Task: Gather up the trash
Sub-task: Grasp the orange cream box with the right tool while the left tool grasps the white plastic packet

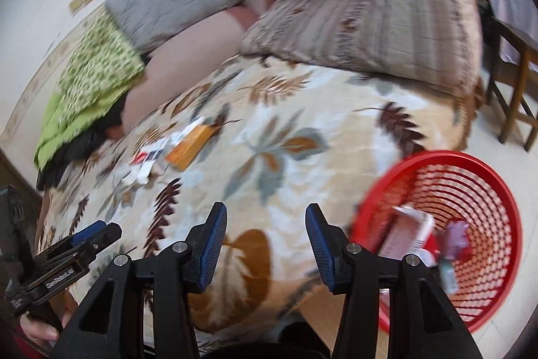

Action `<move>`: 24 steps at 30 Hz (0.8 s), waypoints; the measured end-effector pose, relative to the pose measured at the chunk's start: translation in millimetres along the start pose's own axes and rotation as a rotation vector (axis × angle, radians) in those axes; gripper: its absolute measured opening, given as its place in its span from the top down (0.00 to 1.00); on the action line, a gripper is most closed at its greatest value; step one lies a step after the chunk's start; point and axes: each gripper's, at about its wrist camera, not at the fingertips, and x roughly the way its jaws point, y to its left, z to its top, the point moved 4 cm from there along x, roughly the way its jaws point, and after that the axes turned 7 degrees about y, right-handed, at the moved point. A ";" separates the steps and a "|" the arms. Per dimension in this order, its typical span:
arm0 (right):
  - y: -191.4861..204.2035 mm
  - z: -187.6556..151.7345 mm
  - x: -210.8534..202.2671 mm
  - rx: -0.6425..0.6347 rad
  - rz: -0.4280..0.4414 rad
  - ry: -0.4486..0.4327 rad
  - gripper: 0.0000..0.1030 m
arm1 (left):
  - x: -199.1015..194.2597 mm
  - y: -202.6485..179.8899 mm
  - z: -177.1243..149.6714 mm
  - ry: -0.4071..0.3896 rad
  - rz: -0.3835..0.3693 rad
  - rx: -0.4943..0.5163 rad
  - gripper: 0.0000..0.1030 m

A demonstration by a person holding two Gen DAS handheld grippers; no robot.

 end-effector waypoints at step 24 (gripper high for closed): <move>139.6 88.1 168.2 -0.040 -0.006 0.217 0.37 | 54.1 121.6 2.8 -0.011 0.265 -0.244 0.43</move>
